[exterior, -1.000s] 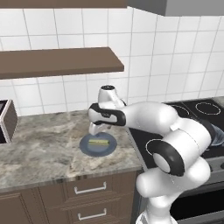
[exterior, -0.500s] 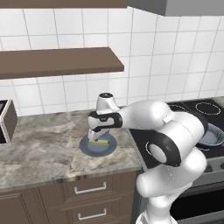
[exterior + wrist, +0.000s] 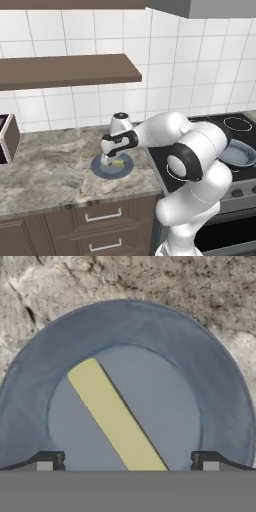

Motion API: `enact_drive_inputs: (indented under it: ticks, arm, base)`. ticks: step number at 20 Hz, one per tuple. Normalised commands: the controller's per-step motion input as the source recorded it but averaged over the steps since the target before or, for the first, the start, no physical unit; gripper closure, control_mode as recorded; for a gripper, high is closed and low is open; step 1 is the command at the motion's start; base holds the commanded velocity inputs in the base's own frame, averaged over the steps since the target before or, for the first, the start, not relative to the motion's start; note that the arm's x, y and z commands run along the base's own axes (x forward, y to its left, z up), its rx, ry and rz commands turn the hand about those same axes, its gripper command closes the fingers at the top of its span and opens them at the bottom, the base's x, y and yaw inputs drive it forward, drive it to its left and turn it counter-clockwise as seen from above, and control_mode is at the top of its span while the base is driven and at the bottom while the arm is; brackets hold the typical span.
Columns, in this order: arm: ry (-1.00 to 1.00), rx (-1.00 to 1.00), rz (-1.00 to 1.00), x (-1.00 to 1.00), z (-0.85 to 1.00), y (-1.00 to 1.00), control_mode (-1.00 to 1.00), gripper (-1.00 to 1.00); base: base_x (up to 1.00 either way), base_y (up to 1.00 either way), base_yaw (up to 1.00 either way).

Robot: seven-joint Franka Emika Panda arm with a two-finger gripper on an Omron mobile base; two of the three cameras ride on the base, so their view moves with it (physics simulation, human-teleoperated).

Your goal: Pick up the butter stick and place it in the pan. Then turn on the burner for the pan.

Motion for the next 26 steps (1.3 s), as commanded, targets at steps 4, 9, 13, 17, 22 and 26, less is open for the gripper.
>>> enact_drive_inputs:
  ticks: [4,9,13,17,22,26]
  arm:
    - [0.00,0.00,0.02,0.02,-0.29,0.05,-1.00,-1.00]
    - [0.00,0.00,0.02,0.01,-0.32,0.03,-1.00,1.00]
    - [0.00,0.00,0.00,0.00,-0.02,0.00,-1.00,1.00]
    - [-0.02,0.00,-0.01,-0.03,0.00,0.00,-1.00,1.00]
    - [-0.08,0.00,-0.07,-0.15,0.31,-0.17,-1.00,1.00]
    - [-0.09,0.00,-0.13,-0.23,0.48,-0.41,-1.00,1.00]
  base:
    - [0.00,0.00,0.00]
    - [0.00,0.00,0.00]
    - [0.00,0.00,0.00]
    - [0.00,0.00,0.00]
    - [0.00,0.00,0.00]
    - [0.00,0.00,0.00]
